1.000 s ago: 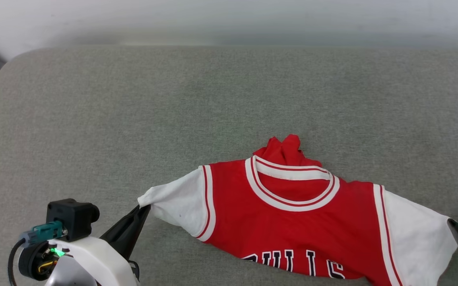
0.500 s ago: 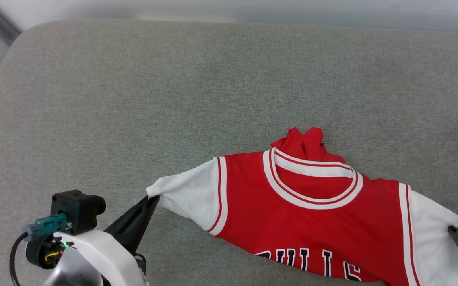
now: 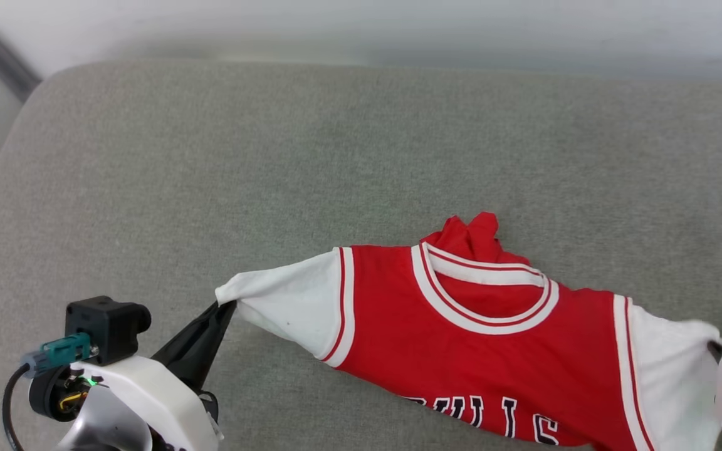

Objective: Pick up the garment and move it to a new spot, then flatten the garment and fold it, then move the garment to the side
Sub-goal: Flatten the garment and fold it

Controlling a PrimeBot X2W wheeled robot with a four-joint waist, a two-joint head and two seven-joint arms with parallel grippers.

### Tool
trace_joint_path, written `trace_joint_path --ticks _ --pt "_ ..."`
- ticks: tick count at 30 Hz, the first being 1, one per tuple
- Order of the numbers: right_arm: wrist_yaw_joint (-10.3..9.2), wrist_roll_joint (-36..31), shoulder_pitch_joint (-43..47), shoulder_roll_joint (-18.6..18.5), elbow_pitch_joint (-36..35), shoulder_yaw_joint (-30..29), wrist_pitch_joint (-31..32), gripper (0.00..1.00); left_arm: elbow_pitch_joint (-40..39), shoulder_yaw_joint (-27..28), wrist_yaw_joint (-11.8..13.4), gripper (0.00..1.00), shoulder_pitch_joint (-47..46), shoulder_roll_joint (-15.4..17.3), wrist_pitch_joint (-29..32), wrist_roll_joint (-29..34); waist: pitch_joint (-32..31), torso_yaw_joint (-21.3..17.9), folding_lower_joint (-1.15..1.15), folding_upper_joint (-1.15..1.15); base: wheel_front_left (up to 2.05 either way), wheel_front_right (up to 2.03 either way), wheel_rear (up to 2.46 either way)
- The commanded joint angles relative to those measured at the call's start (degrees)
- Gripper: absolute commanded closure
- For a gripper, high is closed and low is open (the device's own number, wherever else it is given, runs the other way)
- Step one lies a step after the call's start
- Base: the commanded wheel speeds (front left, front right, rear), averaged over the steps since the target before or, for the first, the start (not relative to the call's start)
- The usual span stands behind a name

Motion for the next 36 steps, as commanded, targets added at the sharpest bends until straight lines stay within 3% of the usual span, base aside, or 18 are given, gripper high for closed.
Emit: trace_joint_path --ticks 1,11,24,36 --pt "-0.03 0.75 -1.30 -1.32 -2.07 0.78 -0.70 1.00 0.33 0.56 -0.09 1.00 0.33 -0.04 -0.89 -0.20 -2.37 -1.41 0.00 0.00 0.00 0.00 0.00" --pt "-0.03 3.89 -5.74 -6.52 -11.58 2.34 1.34 1.00 -1.26 4.40 1.03 1.00 -2.02 0.40 -5.23 1.68 -7.50 -4.60 0.00 0.00 0.00 0.00 0.00" --pt "-0.04 6.67 -17.02 -9.95 -23.75 0.81 3.21 1.00 -6.94 13.49 2.75 1.00 -9.53 4.20 -7.80 2.65 -9.42 -8.21 0.00 0.00 0.00 0.00 0.00" --pt "-0.04 7.93 -28.17 -11.71 -22.81 0.30 -2.63 1.00 -7.35 18.67 3.03 1.00 -21.89 7.43 -7.26 1.36 -5.22 -9.50 0.00 0.00 0.00 0.00 0.00"
